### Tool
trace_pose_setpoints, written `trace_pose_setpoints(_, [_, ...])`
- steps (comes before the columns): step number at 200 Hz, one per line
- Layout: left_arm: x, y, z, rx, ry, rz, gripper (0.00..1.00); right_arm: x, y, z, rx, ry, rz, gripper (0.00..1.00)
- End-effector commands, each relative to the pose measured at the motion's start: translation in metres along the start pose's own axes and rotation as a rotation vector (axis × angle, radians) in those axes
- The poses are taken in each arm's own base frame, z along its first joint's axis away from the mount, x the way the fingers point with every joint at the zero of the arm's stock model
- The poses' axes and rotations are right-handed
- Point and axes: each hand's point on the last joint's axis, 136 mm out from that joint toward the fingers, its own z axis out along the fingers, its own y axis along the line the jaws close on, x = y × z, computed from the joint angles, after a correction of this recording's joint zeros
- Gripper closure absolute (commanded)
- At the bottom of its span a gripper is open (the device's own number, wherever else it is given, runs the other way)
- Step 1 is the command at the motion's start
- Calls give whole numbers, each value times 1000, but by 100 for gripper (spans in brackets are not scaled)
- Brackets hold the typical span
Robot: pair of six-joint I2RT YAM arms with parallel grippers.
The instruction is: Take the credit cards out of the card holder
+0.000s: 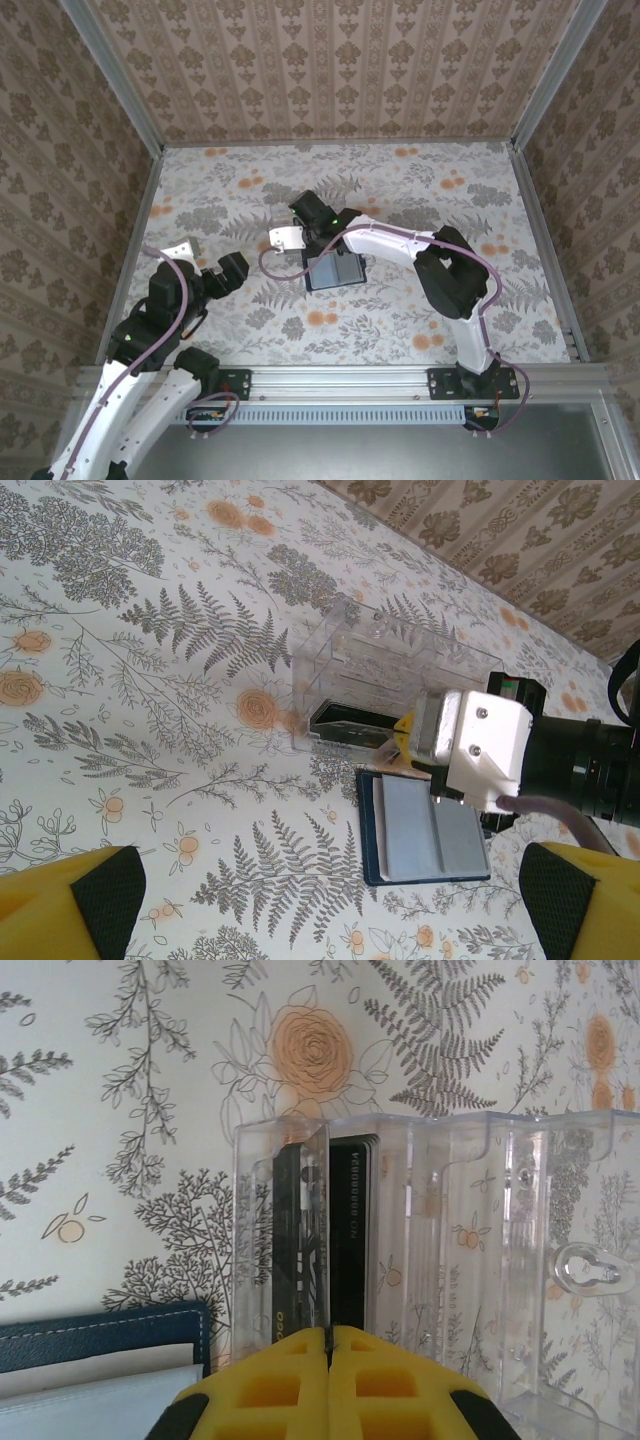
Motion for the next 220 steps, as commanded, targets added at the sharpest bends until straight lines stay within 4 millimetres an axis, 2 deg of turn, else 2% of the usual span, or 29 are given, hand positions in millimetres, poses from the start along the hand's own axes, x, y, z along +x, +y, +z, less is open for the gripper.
trace_pose_setpoints(1, [-2,3,-4,-13,-10,19,0,2,-7,5,-2,17,55,100])
trace_pose_setpoints(42, [-2,2,-3,-7,-10,20,0,7,-6,12,-9,33,68,100])
trace_pose_setpoints(62, [-2,2,-2,-6,-9,20,0,9,-6,15,-4,43,74,82])
trace_pose_setpoints(69, [-2,2,-2,-4,-8,19,0,10,-6,16,-3,46,76,79])
trace_pose_setpoints(186, [2,-1,1,18,13,18,0,9,-27,11,88,56,126,78])
trace_pose_setpoints(220, [4,-5,2,41,24,22,0,6,-34,3,106,36,169,79])
